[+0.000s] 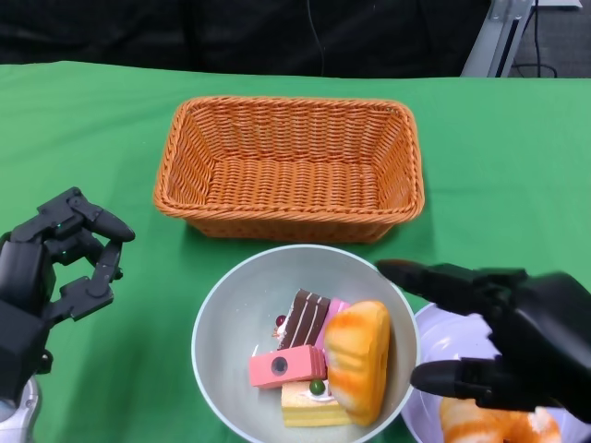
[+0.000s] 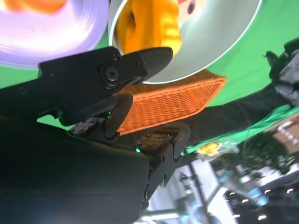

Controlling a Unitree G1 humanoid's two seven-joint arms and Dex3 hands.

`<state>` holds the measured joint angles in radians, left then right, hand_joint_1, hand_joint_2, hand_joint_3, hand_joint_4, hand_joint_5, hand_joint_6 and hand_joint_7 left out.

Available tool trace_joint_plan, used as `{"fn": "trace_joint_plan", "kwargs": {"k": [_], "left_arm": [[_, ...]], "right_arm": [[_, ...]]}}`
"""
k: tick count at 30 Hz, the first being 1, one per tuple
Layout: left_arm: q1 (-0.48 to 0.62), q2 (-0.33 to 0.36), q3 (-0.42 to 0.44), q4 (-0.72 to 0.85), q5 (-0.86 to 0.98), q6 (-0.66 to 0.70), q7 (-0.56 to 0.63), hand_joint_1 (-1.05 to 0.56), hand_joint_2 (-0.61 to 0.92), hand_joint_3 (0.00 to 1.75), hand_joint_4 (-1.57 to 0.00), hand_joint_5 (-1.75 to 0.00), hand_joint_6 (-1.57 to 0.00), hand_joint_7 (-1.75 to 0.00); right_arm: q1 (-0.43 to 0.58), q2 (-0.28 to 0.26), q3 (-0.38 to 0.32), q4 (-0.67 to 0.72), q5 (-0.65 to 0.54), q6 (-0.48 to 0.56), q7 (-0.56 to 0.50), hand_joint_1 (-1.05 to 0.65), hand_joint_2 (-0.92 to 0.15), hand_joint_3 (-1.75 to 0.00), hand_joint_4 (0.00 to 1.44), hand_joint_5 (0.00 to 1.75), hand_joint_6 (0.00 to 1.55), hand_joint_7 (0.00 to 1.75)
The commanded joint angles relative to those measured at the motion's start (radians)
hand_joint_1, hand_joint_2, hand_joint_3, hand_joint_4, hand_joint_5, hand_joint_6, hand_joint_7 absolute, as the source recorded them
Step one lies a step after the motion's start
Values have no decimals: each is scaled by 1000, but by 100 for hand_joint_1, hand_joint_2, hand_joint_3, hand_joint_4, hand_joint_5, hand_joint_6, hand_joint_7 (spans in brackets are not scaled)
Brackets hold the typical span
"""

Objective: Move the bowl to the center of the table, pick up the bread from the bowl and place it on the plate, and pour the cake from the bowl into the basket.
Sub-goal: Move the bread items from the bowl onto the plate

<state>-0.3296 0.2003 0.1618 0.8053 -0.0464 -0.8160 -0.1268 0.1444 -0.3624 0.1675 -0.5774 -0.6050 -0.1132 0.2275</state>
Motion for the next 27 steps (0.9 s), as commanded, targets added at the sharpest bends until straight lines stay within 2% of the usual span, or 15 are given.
{"fn": "trace_joint_plan", "kwargs": {"k": [1,7,11,18,27], "left_arm": [[1,6,0,0,5,-5,6,-9,66,90,-72,-170,-69,-138],[10,-6,-6,-21,18,8,20,-9,67,89,-74,-168,-70,-136],[14,-14,-6,-27,30,4,35,-8,67,89,-75,-168,-71,-135],[25,-24,-11,-47,32,2,29,-9,67,90,-74,-169,-71,-135],[36,-36,-16,-76,25,19,26,-8,68,88,-72,-169,-71,-133]], "right_arm": [[-76,-44,21,14,-46,-4,61,-66,-88,0,69,12,55,1],[-222,-86,63,50,-123,3,177,-68,-87,0,69,7,56,1],[-293,-100,84,78,-137,9,242,-69,-86,0,69,5,56,0],[-441,-129,160,174,-155,-4,382,-72,-89,-1,66,1,53,0],[-489,-120,234,265,-169,-75,384,-74,-88,0,67,1,54,0]]}}
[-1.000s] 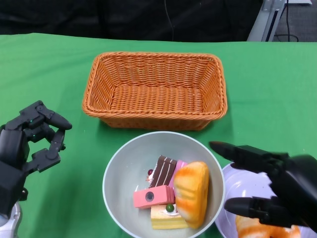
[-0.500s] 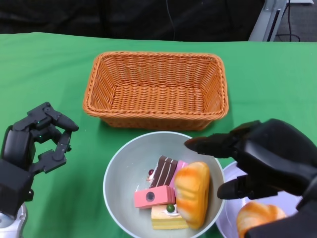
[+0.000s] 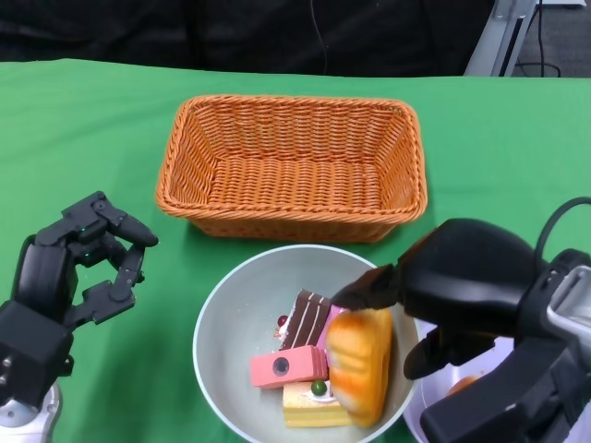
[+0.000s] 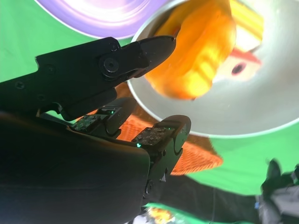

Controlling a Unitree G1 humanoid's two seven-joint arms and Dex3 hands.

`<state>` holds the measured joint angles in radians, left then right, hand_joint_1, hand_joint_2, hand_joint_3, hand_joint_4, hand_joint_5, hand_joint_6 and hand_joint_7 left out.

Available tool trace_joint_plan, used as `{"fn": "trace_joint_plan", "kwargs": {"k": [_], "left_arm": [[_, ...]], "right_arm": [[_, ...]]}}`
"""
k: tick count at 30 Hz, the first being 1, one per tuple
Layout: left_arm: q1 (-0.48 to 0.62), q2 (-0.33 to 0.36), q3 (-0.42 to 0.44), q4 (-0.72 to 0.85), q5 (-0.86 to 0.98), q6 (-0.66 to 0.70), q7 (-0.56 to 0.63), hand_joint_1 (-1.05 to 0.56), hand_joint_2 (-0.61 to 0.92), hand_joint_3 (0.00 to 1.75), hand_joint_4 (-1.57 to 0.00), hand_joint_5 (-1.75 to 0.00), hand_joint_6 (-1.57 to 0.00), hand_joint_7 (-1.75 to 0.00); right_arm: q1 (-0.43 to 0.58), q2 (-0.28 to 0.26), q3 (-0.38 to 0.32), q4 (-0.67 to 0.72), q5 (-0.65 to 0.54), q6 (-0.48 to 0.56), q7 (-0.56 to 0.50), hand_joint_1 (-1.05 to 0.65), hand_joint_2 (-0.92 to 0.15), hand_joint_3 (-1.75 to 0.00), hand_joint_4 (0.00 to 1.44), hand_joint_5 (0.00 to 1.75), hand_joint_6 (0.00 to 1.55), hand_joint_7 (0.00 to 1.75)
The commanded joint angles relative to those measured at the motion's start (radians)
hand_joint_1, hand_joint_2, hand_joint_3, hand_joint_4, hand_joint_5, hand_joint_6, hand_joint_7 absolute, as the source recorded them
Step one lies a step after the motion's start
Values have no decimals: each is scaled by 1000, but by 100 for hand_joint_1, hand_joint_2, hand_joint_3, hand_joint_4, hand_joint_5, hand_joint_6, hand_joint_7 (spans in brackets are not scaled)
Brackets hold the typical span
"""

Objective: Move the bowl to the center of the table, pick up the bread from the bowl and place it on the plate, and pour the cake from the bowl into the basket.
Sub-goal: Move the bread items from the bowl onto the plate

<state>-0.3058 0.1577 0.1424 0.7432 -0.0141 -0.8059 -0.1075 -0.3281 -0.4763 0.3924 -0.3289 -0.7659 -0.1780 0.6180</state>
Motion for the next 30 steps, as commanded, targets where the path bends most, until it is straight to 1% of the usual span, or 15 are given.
{"fn": "trace_joint_plan", "kwargs": {"k": [1,8,13,18,24,27,30], "left_arm": [[13,5,2,-14,0,9,14,-8,68,87,-73,-169,-71,-133],[12,-4,-7,-15,22,9,36,-9,68,89,-73,-168,-72,-133],[14,-11,-16,-13,45,-3,59,-8,67,91,-73,-169,-70,-136],[22,-17,-23,-27,42,-3,61,-8,66,93,-73,-169,-70,-137],[34,-23,-26,-57,23,21,49,-9,67,91,-71,-169,-70,-135],[36,-25,-25,-61,34,22,61,-9,67,90,-72,-169,-71,-134],[37,-24,-25,-62,45,16,68,-9,67,90,-73,-170,-71,-134]], "right_arm": [[-18,-3,14,18,-9,-9,-4,-74,-88,0,67,1,54,0],[-37,15,50,43,-37,-28,-27,-74,-89,0,67,0,52,0],[-40,29,84,96,-62,-64,-72,-74,-88,0,69,1,54,1],[-46,52,104,134,-85,-68,-102,-71,-88,0,69,1,55,1],[-65,67,133,171,-117,-69,-102,-73,-87,0,75,2,57,1],[-68,78,150,193,-140,-70,-118,-75,-84,0,76,2,59,1],[-79,89,168,237,-129,-92,-124,-72,-83,0,79,3,61,1]]}}
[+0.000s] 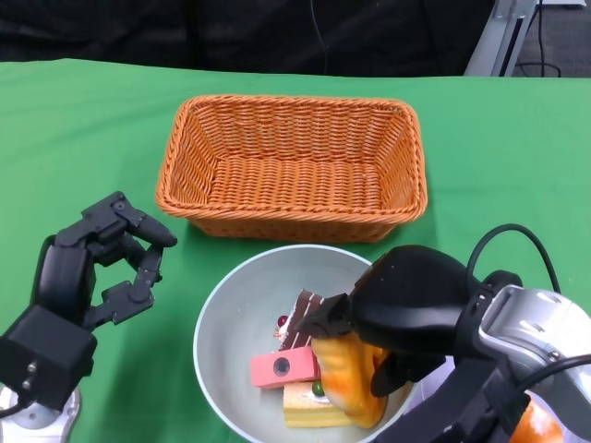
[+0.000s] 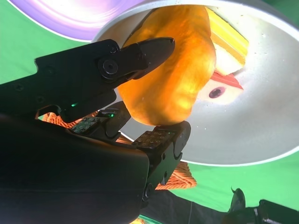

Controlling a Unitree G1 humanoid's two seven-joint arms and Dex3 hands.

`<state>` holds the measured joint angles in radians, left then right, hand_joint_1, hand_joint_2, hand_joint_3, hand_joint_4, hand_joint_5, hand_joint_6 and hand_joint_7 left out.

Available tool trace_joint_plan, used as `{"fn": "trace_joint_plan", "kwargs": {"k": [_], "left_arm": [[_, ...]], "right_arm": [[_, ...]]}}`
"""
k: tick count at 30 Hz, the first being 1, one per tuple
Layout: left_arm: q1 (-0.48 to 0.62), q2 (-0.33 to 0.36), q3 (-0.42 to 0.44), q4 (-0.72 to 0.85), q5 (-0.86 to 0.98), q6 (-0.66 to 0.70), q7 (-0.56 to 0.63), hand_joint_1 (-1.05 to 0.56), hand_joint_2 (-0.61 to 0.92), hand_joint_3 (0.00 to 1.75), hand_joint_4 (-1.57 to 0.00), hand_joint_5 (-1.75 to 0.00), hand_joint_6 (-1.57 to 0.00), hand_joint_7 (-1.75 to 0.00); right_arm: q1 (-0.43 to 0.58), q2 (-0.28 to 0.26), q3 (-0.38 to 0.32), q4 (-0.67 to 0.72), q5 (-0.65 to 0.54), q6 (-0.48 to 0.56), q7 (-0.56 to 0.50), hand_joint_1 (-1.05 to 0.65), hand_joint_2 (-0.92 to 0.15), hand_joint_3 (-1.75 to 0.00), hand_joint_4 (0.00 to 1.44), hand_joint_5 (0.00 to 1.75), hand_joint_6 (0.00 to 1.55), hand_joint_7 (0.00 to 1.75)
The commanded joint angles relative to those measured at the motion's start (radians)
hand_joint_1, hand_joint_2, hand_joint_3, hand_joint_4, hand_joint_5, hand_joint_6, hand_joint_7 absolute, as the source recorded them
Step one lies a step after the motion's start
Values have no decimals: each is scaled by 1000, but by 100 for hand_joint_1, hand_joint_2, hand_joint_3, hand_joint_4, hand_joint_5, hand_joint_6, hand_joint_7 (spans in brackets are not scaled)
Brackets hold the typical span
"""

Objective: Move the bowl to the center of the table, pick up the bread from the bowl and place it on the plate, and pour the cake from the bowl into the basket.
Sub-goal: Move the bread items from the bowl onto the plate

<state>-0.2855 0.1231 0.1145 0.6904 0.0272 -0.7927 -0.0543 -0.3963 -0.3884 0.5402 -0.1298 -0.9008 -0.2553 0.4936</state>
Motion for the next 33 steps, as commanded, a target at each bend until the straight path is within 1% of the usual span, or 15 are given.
{"fn": "trace_joint_plan", "kwargs": {"k": [1,6,10,12,13,15,17,23,24,25,26,29,30,31,33], "left_arm": [[17,10,3,-10,4,2,14,-9,67,90,-72,-170,-71,-134],[18,10,2,-15,4,6,13,-9,68,90,-72,-171,-70,-135],[20,7,2,-23,5,13,15,-9,67,91,-72,-171,-70,-136],[20,6,2,-21,1,12,12,-8,67,91,-72,-171,-70,-136],[20,7,2,-19,1,9,11,-8,67,92,-72,-171,-70,-136],[21,8,2,-20,12,8,20,-8,66,92,-72,-171,-70,-136],[22,8,2,-22,7,8,15,-8,66,93,-72,-172,-70,-136],[25,7,1,-30,2,12,13,-9,66,93,-73,-171,-72,-135],[25,7,1,-32,4,13,14,-9,66,93,-72,-171,-72,-135],[27,7,1,-34,3,14,14,-9,65,93,-72,-171,-72,-135],[29,6,1,-39,3,18,14,-8,65,94,-72,-171,-72,-135],[32,5,0,-50,1,29,12,-8,65,94,-72,-171,-71,-135],[33,4,0,-51,1,30,13,-8,65,94,-72,-171,-71,-135],[32,4,0,-50,4,27,14,-9,65,94,-72,-171,-71,-136],[31,3,0,-48,3,26,14,-9,65,94,-72,-172,-71,-137]], "right_arm": [[-13,3,26,48,5,-19,0,-71,-83,0,80,3,62,1],[-15,12,45,67,-4,-6,17,-70,-83,0,85,4,65,2],[-17,16,56,68,-23,8,32,-72,-82,0,90,6,72,3],[-18,18,70,76,-56,8,9,-70,-80,0,98,10,76,3],[-18,18,77,80,-72,7,-4,-67,-81,0,101,13,79,4],[-22,18,92,101,-95,-13,-52,-52,-83,-1,104,18,83,2],[-22,21,104,121,-115,-25,-97,-43,-84,-1,105,20,85,2],[-25,33,135,175,-157,-24,-186,-36,-82,0,108,27,89,1],[-26,34,138,182,-159,-25,-194,-36,-82,0,105,35,89,1],[-28,37,143,195,-163,-23,-202,-36,-82,0,99,48,89,0],[-29,40,147,209,-166,-23,-215,-35,-82,0,94,66,90,0],[-45,44,166,260,-180,-33,-264,-35,-81,0,94,80,92,1],[-51,43,172,274,-184,-38,-278,-35,-80,0,91,91,94,1],[-57,44,175,288,-185,-41,-291,-35,-79,0,90,95,95,1],[-60,46,171,310,-180,-50,-336,-37,-78,0,93,84,104,2]]}}
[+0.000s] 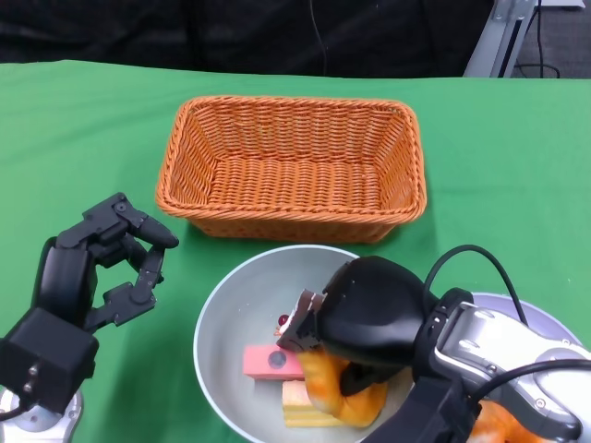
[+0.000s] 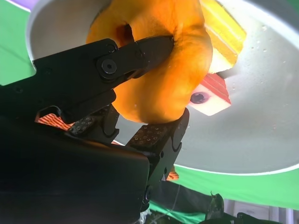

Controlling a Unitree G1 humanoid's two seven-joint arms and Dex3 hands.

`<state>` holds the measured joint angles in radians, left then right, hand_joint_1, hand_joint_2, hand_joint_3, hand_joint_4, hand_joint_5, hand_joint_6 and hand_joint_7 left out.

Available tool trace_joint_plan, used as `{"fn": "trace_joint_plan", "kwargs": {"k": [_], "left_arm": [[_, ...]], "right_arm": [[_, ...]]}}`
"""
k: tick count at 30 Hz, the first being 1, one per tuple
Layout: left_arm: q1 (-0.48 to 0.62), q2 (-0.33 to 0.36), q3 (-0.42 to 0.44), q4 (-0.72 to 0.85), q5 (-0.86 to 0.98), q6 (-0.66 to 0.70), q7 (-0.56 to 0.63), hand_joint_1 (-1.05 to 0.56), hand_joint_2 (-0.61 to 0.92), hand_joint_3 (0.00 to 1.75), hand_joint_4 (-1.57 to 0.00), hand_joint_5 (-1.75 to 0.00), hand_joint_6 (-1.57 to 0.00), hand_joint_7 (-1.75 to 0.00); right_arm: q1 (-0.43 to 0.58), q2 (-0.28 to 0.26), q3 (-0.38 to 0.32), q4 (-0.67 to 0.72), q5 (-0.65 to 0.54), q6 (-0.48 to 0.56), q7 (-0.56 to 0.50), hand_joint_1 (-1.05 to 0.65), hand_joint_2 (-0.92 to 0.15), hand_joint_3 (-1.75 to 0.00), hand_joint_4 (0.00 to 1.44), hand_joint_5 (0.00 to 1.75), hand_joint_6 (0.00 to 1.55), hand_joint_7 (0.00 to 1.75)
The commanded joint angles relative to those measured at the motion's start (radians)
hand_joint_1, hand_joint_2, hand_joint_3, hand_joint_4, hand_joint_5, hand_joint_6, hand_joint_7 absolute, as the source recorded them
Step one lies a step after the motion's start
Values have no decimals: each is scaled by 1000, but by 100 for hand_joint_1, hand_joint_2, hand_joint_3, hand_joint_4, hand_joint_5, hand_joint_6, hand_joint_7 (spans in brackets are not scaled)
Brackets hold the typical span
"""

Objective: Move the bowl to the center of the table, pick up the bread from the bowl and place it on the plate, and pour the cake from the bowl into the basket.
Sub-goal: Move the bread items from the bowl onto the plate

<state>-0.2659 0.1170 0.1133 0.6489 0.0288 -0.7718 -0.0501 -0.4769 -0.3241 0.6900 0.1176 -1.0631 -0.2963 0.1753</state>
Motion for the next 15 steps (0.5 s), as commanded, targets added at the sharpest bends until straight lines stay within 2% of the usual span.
{"fn": "trace_joint_plan", "kwargs": {"k": [1,2,8,9,12,15], "left_arm": [[11,9,1,-6,1,5,10,-9,65,94,-72,-173,-71,-137],[10,9,1,-3,2,3,11,-9,65,94,-72,-173,-70,-137],[6,9,2,6,-8,3,2,-10,65,95,-71,-173,-70,-138],[5,10,2,10,-6,-2,3,-9,65,95,-71,-173,-69,-137],[1,12,3,22,-4,-11,3,-8,66,94,-71,-173,-69,-137],[1,13,2,20,2,-7,8,-9,66,94,-71,-172,-69,-137]], "right_arm": [[20,-17,19,71,-14,-13,-35,-37,-78,0,94,82,106,2],[20,-18,11,86,-1,-32,-79,-37,-77,0,95,81,107,2],[10,-15,-23,175,49,-116,-292,-35,-81,0,87,105,116,2],[7,-16,-27,186,54,-126,-316,-34,-83,0,81,119,117,1],[-6,-26,-36,197,74,-143,-329,-31,-86,0,70,141,117,1],[-11,-38,-55,172,102,-147,-283,-35,-85,0,70,141,119,2]]}}
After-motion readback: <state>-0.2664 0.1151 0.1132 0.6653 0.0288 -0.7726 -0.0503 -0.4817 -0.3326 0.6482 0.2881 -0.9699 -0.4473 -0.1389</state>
